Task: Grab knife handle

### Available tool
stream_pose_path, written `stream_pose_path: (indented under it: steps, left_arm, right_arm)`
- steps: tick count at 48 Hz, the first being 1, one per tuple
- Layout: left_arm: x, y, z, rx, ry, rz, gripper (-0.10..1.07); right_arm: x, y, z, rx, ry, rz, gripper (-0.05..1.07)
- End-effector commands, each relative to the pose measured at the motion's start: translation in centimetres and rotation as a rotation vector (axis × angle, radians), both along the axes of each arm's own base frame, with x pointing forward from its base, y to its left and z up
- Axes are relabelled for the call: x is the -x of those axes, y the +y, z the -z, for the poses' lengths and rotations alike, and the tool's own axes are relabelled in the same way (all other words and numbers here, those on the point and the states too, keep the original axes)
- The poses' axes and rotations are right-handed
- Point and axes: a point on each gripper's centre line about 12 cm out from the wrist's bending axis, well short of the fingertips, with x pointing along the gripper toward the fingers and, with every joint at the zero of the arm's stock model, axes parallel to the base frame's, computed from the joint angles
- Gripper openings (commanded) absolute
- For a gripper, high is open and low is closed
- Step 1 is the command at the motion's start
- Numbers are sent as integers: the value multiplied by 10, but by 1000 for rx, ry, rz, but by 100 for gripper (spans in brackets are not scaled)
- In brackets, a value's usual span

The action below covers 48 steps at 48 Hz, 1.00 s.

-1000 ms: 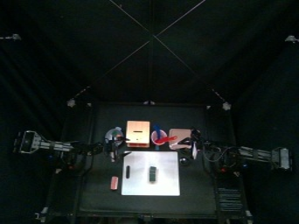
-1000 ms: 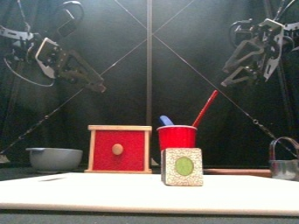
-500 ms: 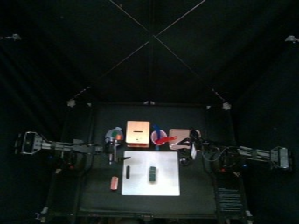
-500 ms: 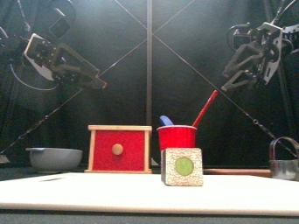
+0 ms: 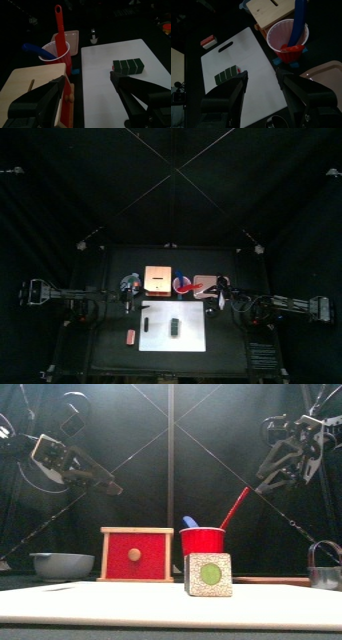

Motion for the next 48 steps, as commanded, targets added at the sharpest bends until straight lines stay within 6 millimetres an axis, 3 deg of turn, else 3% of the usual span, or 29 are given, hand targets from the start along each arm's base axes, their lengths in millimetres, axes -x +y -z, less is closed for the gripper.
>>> stream_pose_path:
  steps: [1, 13, 19, 26, 33, 40, 48]
  left_arm:
    - [-6, 1, -10, 2, -33, -1, 103]
    - [-10, 2, -15, 45, -51, -32, 103]
    - [-12, 4, -19, 62, -64, -47, 103]
    - [-13, 6, -21, 87, -74, -69, 103]
    - [-13, 8, -22, 113, -82, -94, 103]
    - [-13, 12, -22, 148, -85, -126, 103]
    - [-14, 16, -19, 184, -81, -162, 103]
  right_arm:
    - [-4, 0, -13, 11, -29, -6, 84]
    - [-11, 2, -38, 86, -28, -66, 84]
    - [-9, 1, -47, 241, 106, -151, 84]
    - [-2, -7, -42, 355, 328, -208, 84]
    - [8, -26, -37, 651, 531, -231, 84]
    - [2, -28, -39, 856, 578, -284, 84]
    - [-15, -25, -27, 918, 604, -352, 84]
